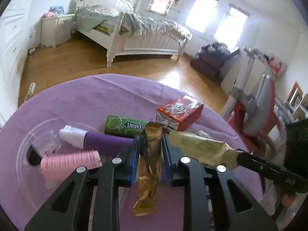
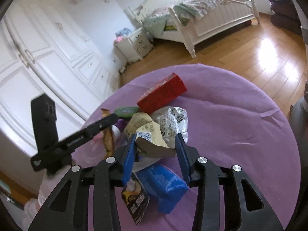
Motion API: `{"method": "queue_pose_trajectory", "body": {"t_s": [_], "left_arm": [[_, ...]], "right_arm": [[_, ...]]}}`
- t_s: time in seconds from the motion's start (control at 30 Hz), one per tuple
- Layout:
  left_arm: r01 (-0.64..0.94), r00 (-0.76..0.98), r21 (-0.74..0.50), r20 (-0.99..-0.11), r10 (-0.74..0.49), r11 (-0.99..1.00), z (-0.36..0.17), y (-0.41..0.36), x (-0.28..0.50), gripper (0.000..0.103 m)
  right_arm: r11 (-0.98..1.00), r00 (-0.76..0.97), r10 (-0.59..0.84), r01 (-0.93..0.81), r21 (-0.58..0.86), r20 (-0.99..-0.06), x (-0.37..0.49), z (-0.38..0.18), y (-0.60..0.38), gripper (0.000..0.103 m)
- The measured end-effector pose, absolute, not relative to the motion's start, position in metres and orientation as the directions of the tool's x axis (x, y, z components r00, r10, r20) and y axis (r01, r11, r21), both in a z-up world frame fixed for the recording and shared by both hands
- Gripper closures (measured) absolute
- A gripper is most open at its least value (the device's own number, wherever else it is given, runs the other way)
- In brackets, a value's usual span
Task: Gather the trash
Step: 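Grasp the gold snack stick with the left tool while the right tool grasps the beige bag, then carry both items to the black bin and open both tools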
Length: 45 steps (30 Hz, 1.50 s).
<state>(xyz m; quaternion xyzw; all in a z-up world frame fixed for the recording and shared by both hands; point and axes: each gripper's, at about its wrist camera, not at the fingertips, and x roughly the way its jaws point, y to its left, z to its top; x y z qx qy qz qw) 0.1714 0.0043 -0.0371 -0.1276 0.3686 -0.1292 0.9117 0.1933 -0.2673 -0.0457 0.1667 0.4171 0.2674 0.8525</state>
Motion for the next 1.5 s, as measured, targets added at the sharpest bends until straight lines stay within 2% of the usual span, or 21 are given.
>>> {"method": "queue_pose_trajectory", "body": {"t_s": [0.07,0.3,0.37,0.43,0.47,0.5,0.53,0.57,0.67,0.7,0.73,0.77,0.8,0.83,0.87,0.9,0.97,1.07,1.13,1.23,1.5], "left_arm": [[0.15,0.715,-0.347,-0.609,-0.344,0.926,-0.026,0.006,0.158,0.083],[0.209,0.738,-0.341,-0.56,-0.376,0.917,0.002,-0.008,0.116,0.083],[0.194,0.726,-0.315,-0.591,-0.352,0.929,-0.003,-0.014,0.115,0.083],[0.166,0.71,-0.31,-0.621,-0.332,0.936,-0.011,-0.015,0.12,0.08],[0.143,0.704,-0.299,-0.64,-0.309,0.944,-0.018,-0.014,0.125,0.067],[0.125,0.696,-0.283,-0.658,-0.287,0.951,-0.023,-0.015,0.13,0.033],[0.106,0.69,-0.264,-0.675,-0.262,0.959,-0.029,-0.017,0.135,0.016],[0.088,0.685,-0.241,-0.69,-0.235,0.966,-0.035,-0.019,0.14,0.007],[0.109,0.668,-0.223,-0.705,-0.238,0.969,-0.043,-0.028,0.154,0.008],[0.123,0.671,-0.205,-0.704,-0.234,0.971,-0.044,-0.032,0.157,0.013],[0.136,0.656,-0.171,-0.723,-0.219,0.976,-0.046,-0.04,0.163,0.022],[0.14,0.631,-0.166,-0.745,-0.217,0.976,-0.051,-0.043,0.168,0.045],[0.142,0.613,-0.168,-0.759,-0.22,0.975,-0.055,-0.045,0.171,0.055],[0.146,0.606,-0.168,-0.763,-0.223,0.975,-0.057,-0.047,0.174,0.059],[0.15,0.605,-0.158,-0.766,-0.217,0.976,-0.058,-0.048,0.175,0.063],[0.148,0.607,-0.15,-0.766,-0.21,0.978,-0.057,-0.049,0.174,0.071],[0.147,0.604,-0.165,-0.765,-0.221,0.975,-0.056,-0.045,0.171,0.082],[0.157,0.602,-0.201,-0.757,-0.255,0.967,-0.054,-0.037,0.158,0.082],[0.163,0.606,-0.229,-0.744,-0.28,0.96,-0.051,-0.03,0.144,0.082],[0.174,0.617,-0.259,-0.723,-0.31,0.95,-0.044,-0.027,0.125,0.082],[0.256,0.66,-0.337,-0.624,-0.418,0.906,-0.009,-0.041,0.058,0.082]], "right_arm": [[0.787,0.524,0.61,-0.317,0.529,-0.594,0.184,-0.038,-0.276,0.063],[0.737,0.571,0.647,-0.295,0.608,-0.506,0.144,-0.012,-0.325,0.063],[0.722,0.586,0.651,-0.28,0.633,-0.483,0.131,-0.008,-0.343,0.074],[0.709,0.592,0.654,-0.265,0.653,-0.471,0.119,-0.006,-0.356,0.075],[0.709,0.596,0.651,-0.259,0.656,-0.469,0.111,-0.006,-0.364,0.075],[0.714,0.6,0.647,-0.257,0.651,-0.472,0.106,-0.005,-0.367,0.075],[0.722,0.603,0.639,-0.256,0.643,-0.478,0.1,-0.005,-0.372,0.075],[0.728,0.602,0.634,-0.251,0.638,-0.486,0.096,-0.008,-0.375,0.075],[0.749,0.572,0.621,-0.231,0.621,-0.535,0.087,-0.021,-0.378,0.075],[0.761,0.565,0.611,-0.226,0.608,-0.555,0.085,-0.025,-0.378,0.075],[0.774,0.553,0.6,-0.22,0.594,-0.578,0.082,-0.031,-0.374,0.069],[0.778,0.54,0.598,-0.217,0.589,-0.592,0.082,-0.035,-0.373,0.062],[0.78,0.528,0.599,-0.216,0.587,-0.602,0.083,-0.039,-0.37,0.044],[0.783,0.526,0.597,-0.218,0.582,-0.606,0.085,-0.042,-0.365,0.029],[0.79,0.532,0.59,-0.224,0.571,-0.607,0.088,-0.044,-0.361,0.026],[0.8,0.537,0.58,-0.232,0.554,-0.613,0.091,-0.044,-0.356,0.026],[0.817,0.533,0.564,-0.249,0.52,-0.63,0.102,-0.046,-0.342,0.026],[0.839,0.489,0.543,-0.276,0.47,-0.682,0.12,-0.056,-0.323,0.026],[0.836,0.458,0.548,-0.3,0.459,-0.7,0.126,-0.061,-0.314,0.059],[0.823,0.472,0.568,-0.322,0.468,-0.674,0.118,-0.056,-0.311,0.06],[0.717,0.534,0.668,-0.278,0.639,-0.518,0.08,-0.031,-0.372,0.06]]}}
